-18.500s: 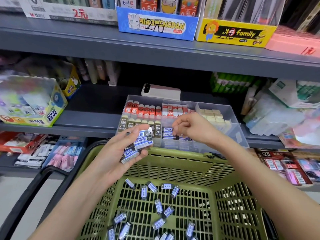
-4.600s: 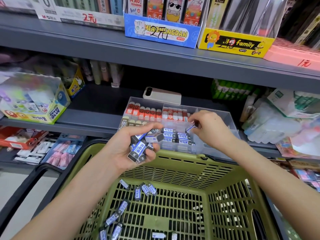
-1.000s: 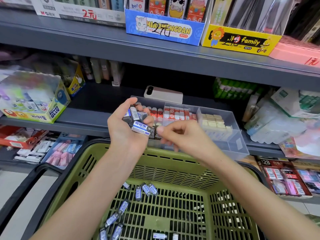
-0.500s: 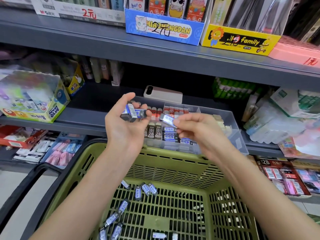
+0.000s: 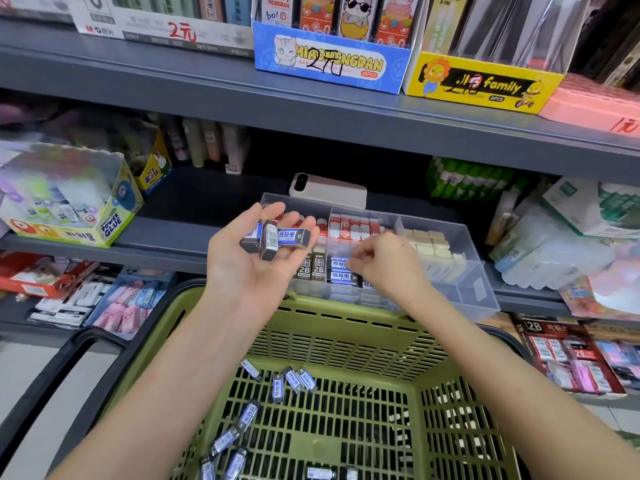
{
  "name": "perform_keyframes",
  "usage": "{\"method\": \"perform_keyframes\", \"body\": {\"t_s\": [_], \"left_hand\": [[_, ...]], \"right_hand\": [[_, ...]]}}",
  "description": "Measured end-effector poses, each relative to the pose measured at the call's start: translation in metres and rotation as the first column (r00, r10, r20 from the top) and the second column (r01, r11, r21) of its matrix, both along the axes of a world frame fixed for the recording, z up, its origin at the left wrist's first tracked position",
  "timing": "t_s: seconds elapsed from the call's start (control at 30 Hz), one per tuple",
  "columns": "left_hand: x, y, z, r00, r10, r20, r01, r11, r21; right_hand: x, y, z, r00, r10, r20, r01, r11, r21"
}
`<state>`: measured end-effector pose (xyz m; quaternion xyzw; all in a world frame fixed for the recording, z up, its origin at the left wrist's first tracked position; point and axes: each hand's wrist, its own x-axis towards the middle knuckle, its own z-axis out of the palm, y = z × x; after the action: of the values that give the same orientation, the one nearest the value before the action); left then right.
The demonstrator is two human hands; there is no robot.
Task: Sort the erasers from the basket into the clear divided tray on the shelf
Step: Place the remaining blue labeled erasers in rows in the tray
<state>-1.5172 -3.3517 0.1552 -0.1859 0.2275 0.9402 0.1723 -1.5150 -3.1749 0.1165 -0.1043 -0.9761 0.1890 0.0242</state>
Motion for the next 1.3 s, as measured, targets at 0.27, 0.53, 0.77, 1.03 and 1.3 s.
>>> {"method": "perform_keyframes", "body": {"t_s": [0.27, 0.53, 0.77, 1.03, 1.3], "left_hand": [[0.008, 0.013, -0.001, 0.998, -0.011, -0.065, 0.008, 0.998, -0.058], [0.004, 0.005, 0.0, 0.999, -0.035, -0.03, 0.031, 0.993, -0.112], [-0.004, -0.004, -0.004, 0.97, -0.243, 0.019, 0.237, 0.923, -0.302], [0.0, -0.003, -0.008, 0.885, -0.462, -0.047, 0.421, 0.841, -0.338], [0.002, -0.001, -0.013, 0.859, -0.511, -0.044, 0.471, 0.82, -0.327]], "right_hand": [[0.034, -0.047, 0.03, 0.928, 0.061, -0.368, -0.255, 0.824, -0.506], [0.021, -0.006, 0.023, 0.93, -0.141, -0.339, -0.078, 0.826, -0.558], [0.006, 0.01, -0.008, 0.98, -0.09, -0.179, 0.032, 0.952, -0.305], [-0.003, 0.003, -0.007, 0.978, -0.01, -0.206, -0.014, 0.994, -0.113], [-0.004, 0.001, -0.012, 0.981, 0.001, -0.196, -0.016, 0.997, -0.075]]}}
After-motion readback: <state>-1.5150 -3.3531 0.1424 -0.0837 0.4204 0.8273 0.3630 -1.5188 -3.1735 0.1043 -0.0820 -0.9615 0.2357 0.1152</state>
